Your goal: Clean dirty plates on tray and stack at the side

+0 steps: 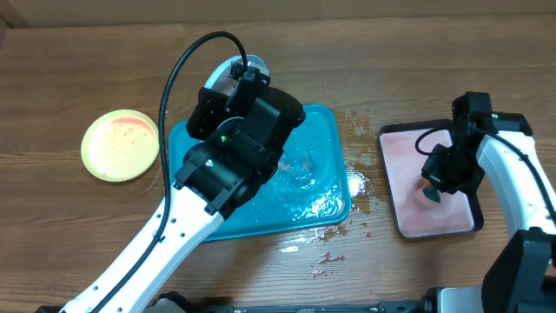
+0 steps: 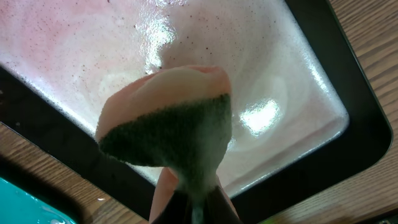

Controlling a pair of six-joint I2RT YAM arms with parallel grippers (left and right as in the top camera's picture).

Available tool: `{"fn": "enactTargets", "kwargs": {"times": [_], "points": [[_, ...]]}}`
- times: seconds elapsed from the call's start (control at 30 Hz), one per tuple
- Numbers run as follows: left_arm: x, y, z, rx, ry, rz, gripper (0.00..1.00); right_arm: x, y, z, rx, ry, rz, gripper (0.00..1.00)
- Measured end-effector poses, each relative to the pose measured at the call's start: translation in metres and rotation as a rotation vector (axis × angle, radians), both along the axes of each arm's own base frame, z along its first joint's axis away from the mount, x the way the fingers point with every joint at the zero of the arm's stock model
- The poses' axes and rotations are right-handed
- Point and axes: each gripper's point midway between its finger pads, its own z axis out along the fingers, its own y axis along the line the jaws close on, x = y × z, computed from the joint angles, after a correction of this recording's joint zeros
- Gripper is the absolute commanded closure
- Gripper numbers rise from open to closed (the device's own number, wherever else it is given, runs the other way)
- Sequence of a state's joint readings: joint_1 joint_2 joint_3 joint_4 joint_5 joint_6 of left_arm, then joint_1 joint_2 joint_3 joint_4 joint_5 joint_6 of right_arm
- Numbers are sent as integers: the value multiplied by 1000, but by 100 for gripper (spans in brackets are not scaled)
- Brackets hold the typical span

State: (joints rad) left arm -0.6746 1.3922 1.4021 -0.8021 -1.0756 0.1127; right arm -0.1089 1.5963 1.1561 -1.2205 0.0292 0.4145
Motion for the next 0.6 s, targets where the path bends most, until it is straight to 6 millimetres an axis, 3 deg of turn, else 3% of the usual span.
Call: {"fn": "enactTargets", "kwargs": {"times": [0.6], "points": [[-1, 1, 0, 11, 3, 4, 96, 14, -1, 0, -6, -56, 0, 96]]}}
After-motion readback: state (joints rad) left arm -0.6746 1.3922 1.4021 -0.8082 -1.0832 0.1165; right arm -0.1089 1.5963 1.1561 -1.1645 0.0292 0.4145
